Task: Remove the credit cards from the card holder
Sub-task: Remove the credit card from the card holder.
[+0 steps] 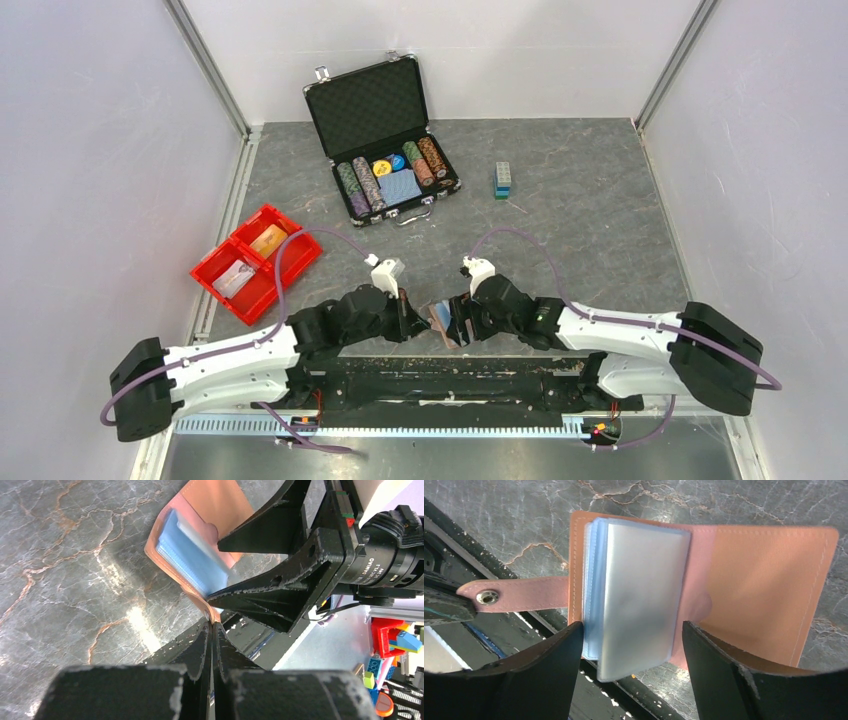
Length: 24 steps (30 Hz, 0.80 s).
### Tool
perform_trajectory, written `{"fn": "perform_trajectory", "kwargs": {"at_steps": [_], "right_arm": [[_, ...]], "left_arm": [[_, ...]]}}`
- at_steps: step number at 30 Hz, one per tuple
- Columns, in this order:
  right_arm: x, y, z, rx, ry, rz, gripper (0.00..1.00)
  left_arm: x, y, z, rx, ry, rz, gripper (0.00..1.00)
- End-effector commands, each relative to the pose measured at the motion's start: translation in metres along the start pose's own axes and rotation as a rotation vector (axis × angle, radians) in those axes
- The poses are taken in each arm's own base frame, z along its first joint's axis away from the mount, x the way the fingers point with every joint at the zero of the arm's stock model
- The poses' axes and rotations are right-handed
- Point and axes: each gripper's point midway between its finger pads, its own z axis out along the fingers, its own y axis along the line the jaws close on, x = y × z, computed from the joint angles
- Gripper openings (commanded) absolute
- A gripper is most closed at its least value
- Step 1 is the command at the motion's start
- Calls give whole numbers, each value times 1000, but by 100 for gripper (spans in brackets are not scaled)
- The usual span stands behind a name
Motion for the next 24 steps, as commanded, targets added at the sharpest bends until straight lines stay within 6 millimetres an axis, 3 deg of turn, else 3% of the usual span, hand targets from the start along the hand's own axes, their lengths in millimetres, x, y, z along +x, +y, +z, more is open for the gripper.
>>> {"fn": "perform_trajectory", "kwargs": {"at_steps": [1, 6, 11, 20, 24], "right_arm": [[-5, -12, 2, 77, -29, 5, 71], [-12, -24, -8, 132, -85, 19, 57], [-19, -28, -14, 149, -128, 21, 49], [-32, -29, -14, 166, -137, -4, 54], [-39, -32, -15, 177, -143, -10, 50]], "left_arm": [[-11, 0, -4, -2, -54, 22, 2], [-10, 12, -6, -51, -60, 21, 2], [-6, 25, -6, -100, -56, 29, 2], [-3, 30, -6, -120, -39, 42, 2], [0, 36, -7, -150, -27, 53, 2]]}}
